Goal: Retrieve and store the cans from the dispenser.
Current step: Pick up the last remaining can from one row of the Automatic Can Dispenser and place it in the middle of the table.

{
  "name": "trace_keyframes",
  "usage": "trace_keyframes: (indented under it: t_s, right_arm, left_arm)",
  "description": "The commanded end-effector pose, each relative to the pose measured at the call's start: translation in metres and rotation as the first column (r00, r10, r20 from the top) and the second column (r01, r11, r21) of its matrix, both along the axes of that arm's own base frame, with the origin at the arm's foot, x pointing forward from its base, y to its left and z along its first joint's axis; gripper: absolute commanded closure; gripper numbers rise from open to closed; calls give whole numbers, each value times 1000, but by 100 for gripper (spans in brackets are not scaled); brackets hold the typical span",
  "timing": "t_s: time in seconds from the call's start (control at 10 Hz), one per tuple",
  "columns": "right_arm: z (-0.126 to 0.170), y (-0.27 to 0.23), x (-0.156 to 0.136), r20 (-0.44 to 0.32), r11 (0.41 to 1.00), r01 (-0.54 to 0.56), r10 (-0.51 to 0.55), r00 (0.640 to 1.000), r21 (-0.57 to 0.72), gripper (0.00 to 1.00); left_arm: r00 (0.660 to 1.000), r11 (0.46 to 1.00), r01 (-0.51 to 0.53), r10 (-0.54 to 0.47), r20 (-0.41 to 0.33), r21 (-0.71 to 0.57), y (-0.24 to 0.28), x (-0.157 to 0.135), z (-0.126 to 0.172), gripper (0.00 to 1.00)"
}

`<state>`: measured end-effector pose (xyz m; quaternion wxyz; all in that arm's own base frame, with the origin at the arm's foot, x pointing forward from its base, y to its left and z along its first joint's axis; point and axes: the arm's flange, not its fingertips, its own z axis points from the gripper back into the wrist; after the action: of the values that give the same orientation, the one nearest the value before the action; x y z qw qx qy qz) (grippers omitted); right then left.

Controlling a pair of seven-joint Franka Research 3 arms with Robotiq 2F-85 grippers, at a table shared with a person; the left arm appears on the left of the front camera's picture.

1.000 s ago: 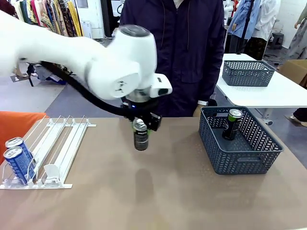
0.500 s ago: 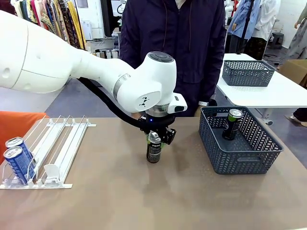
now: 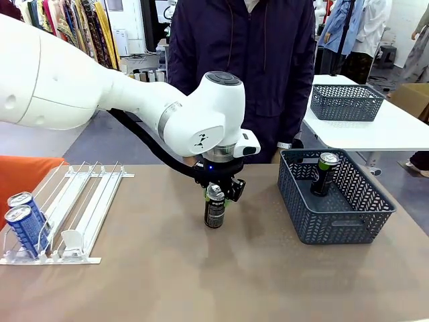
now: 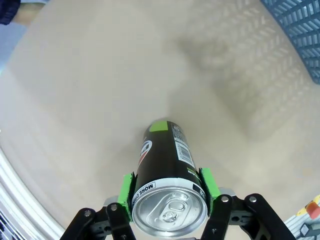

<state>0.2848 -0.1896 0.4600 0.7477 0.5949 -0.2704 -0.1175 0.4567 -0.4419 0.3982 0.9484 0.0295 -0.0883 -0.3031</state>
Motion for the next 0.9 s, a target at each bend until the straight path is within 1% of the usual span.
trace_keyframes:
  t_s: [0.0, 0.1, 0.2, 0.3, 0.5, 0.6, 0.7, 0.8]
  right_arm:
    - [3, 0, 0, 11, 1000, 2, -2, 1000, 16, 0]
    - [3, 0, 0, 11, 1000, 2, -2, 1000, 16, 0]
    - [3, 0, 0, 11, 1000, 2, -2, 1000, 16, 0]
    - [3, 0, 0, 11, 1000, 2, -2, 1000, 16, 0]
    - [3, 0, 0, 11, 1000, 2, -2, 1000, 16, 0]
    - [3, 0, 0, 11, 1000, 2, -2, 1000, 16, 0]
    - [3, 0, 0, 11, 1000, 2, -2, 1000, 16, 0]
    - [3, 0, 0, 11, 1000, 2, -2, 1000, 16, 0]
  left_arm:
    - [1000, 1000, 6, -5, -15, 21, 7, 3, -4, 16]
    - [1000, 1000, -3, 3, -3, 19, 9, 3, 1, 0]
    - [1000, 1000, -18, 18, 22, 10, 13, 3, 8, 0]
    - [998, 999, -38, 39, 57, -8, 22, 2, 22, 0]
    - [986, 994, -77, 87, 145, -71, 47, -10, 61, 0]
    - [979, 990, -84, 103, 178, -114, 65, -26, 88, 0]
    - [977, 985, -56, 87, 193, -163, 81, -42, 108, 0]
    - [978, 971, -44, 90, 190, -234, 111, -60, 128, 0]
